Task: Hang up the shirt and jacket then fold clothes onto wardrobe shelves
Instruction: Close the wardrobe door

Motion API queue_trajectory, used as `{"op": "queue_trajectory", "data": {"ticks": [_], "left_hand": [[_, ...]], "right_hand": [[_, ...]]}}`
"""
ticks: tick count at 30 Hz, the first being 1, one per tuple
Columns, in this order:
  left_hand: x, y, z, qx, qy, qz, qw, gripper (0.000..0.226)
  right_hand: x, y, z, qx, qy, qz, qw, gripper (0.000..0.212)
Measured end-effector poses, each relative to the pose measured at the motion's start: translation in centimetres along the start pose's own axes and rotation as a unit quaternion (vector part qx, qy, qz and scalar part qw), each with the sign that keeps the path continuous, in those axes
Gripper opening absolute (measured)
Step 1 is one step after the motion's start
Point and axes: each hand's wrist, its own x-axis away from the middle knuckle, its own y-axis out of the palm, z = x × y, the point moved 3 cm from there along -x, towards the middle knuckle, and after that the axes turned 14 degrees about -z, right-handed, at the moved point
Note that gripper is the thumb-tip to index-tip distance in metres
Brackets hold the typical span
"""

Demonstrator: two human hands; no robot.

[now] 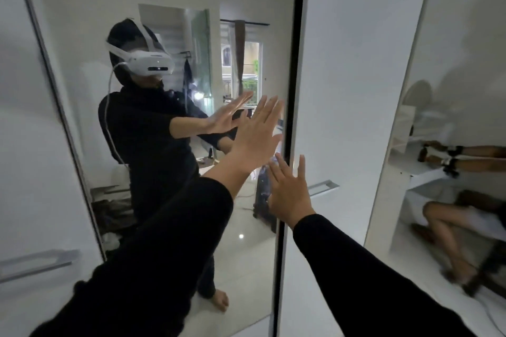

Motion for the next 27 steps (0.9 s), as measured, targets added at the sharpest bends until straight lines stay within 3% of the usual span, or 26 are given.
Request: {"op": "queue_trajectory", "data": {"ticks": [12, 18, 27], "left_hand": [[-7.5, 3.1, 4.2, 0.097, -0.032, -0.033, 0.994, 0.075], [-8.7, 3.6, 4.6, 0.240, -0.012, 0.051, 0.969, 0.071], [-7.7, 4.6, 5.2, 0.205, 0.078, 0.164, 0.962, 0.065]], "right_hand": [[-3.0, 3.8, 5.4, 0.024, -0.040, 0.004, 0.999, 0.058], [-3.2, 4.0, 4.8, 0.031, 0.002, -0.014, 0.999, 0.060], [-0.8, 3.0, 4.5, 0.049, 0.038, -0.039, 0.997, 0.066]]}}
